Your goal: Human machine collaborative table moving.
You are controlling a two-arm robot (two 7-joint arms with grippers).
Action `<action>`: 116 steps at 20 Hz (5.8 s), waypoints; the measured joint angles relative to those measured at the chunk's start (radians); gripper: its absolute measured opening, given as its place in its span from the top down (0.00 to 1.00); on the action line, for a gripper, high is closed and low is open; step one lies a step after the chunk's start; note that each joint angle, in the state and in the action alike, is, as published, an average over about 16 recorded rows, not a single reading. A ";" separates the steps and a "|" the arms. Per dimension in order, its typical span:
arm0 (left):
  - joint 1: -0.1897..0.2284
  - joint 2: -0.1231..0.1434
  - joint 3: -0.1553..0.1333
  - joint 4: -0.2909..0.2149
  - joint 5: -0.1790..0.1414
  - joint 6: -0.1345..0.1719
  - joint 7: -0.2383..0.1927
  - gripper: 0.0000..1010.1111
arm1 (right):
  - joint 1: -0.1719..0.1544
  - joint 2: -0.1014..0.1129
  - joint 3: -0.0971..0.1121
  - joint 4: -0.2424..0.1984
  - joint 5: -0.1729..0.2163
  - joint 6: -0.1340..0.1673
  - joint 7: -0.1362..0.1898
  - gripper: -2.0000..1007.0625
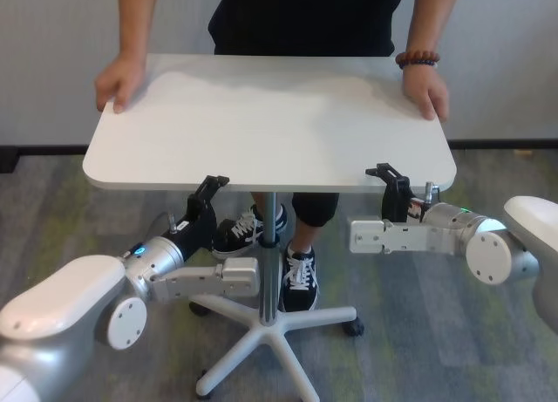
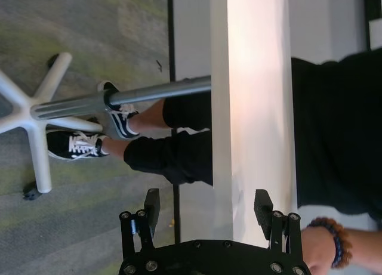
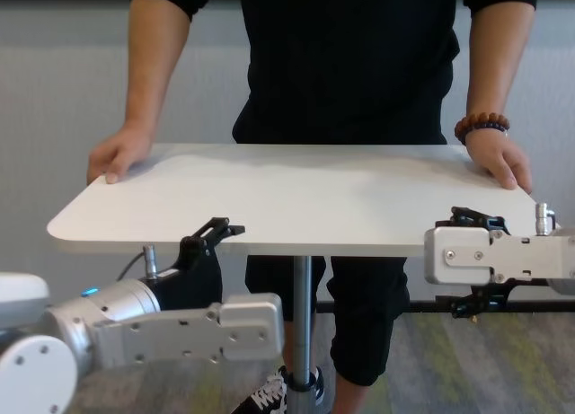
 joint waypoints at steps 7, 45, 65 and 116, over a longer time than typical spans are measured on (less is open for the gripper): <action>0.106 0.108 -0.032 -0.259 -0.047 0.023 -0.124 0.01 | -0.035 0.026 -0.001 -0.103 0.012 0.030 0.047 0.00; 0.766 0.411 -0.419 -1.200 -0.413 0.203 -0.264 0.01 | -0.357 -0.088 0.123 -0.542 0.201 -0.170 -0.204 0.00; 0.775 0.407 -0.532 -1.341 -0.553 0.107 -0.338 0.01 | -0.366 -0.149 0.198 -0.567 0.250 -0.327 -0.267 0.00; 0.757 0.404 -0.532 -1.269 -0.557 0.076 -0.452 0.01 | -0.468 -0.162 0.224 -0.655 0.171 -0.069 -0.237 0.00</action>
